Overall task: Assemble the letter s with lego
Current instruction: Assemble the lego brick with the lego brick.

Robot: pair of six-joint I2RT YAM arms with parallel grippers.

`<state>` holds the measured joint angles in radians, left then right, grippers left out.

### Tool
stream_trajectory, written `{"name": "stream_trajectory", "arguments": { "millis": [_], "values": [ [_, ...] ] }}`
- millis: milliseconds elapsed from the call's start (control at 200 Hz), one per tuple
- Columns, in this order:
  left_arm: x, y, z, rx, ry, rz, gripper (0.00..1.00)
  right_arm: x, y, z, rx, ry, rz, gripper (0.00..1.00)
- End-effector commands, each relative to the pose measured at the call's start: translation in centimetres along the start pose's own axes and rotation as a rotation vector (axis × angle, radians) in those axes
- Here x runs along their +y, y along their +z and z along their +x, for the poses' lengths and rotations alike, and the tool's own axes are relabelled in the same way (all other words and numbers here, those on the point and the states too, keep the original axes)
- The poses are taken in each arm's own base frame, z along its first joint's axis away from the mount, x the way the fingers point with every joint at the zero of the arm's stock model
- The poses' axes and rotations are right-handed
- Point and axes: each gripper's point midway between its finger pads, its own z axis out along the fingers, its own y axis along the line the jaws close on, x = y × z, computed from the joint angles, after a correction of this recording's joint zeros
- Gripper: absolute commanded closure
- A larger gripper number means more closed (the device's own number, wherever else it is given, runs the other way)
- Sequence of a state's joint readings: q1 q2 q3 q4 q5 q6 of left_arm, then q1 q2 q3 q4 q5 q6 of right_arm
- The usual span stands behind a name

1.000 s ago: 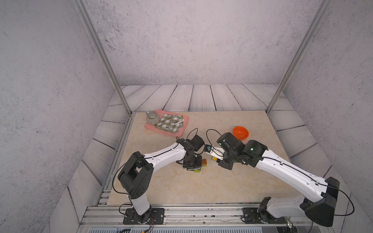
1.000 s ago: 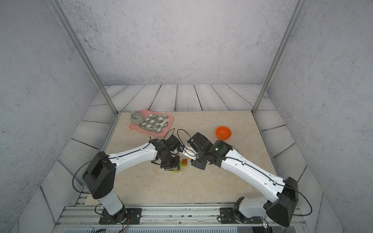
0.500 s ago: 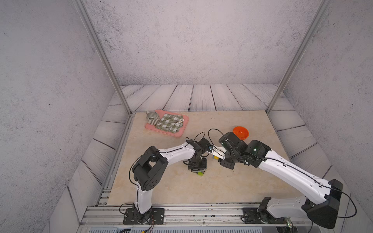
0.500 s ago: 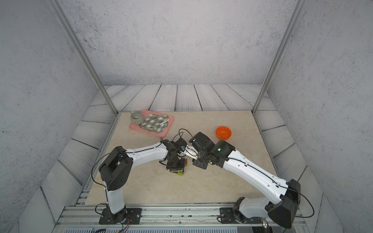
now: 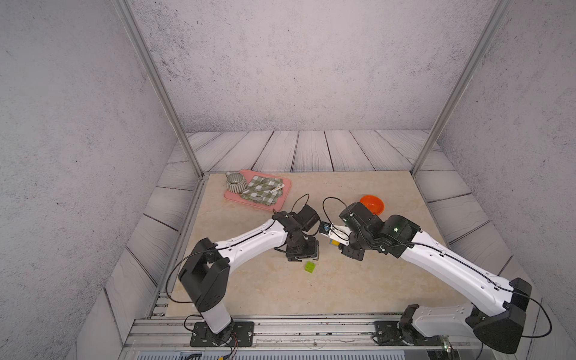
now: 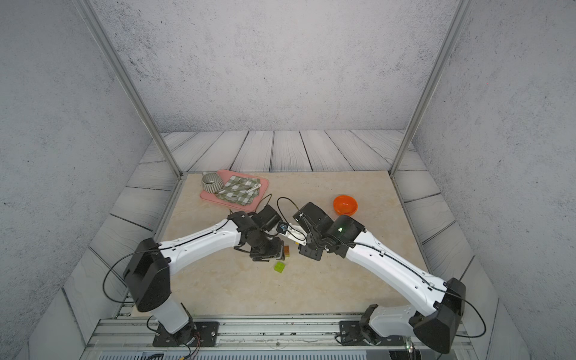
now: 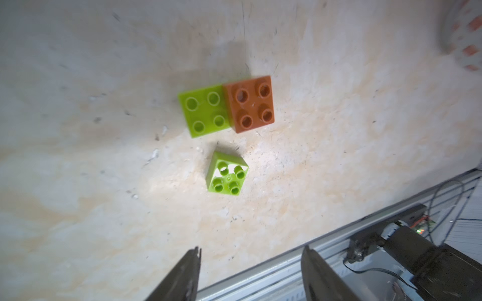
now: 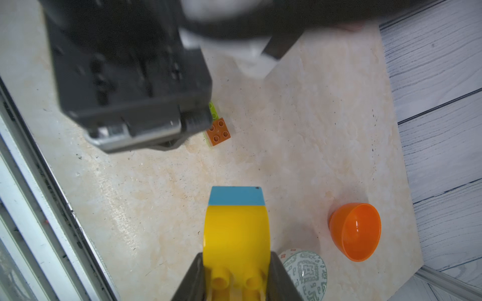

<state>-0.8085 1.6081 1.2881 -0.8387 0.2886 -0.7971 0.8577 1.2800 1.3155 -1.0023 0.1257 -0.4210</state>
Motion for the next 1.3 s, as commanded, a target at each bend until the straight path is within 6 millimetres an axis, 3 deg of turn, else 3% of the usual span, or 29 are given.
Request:
{"name": "stream_trajectory", "arguments": {
  "millis": [0, 95, 195, 505, 811, 1296],
  "values": [
    [4.5, -3.4, -0.5, -0.061, -0.096, -0.064, 0.36, 0.5, -0.3, -0.5, -0.003, -0.001, -0.054, 1.0],
    [7.1, -6.2, -1.7, -0.148, -0.138, -0.082, 0.36, 1.4, 1.2, -0.8, 0.029, 0.016, -0.116, 1.0],
    [8.9, -7.8, -2.6, -0.199, -0.17, -0.078, 0.36, 2.5, 3.1, -1.2, 0.054, 0.042, -0.184, 1.0],
    [12.1, -9.3, -3.9, -0.235, -0.252, -0.069, 0.36, 4.3, 8.2, -3.7, 0.114, 0.148, -0.313, 1.0],
    [14.4, -9.4, -4.8, -0.268, -0.298, -0.055, 0.36, 6.0, 11.9, -3.2, 0.175, 0.175, -0.35, 1.0],
    [15.8, -8.3, -5.6, -0.237, -0.324, -0.026, 0.36, 7.8, 13.9, -2.2, 0.256, 0.179, -0.383, 1.0]
  ]
}}
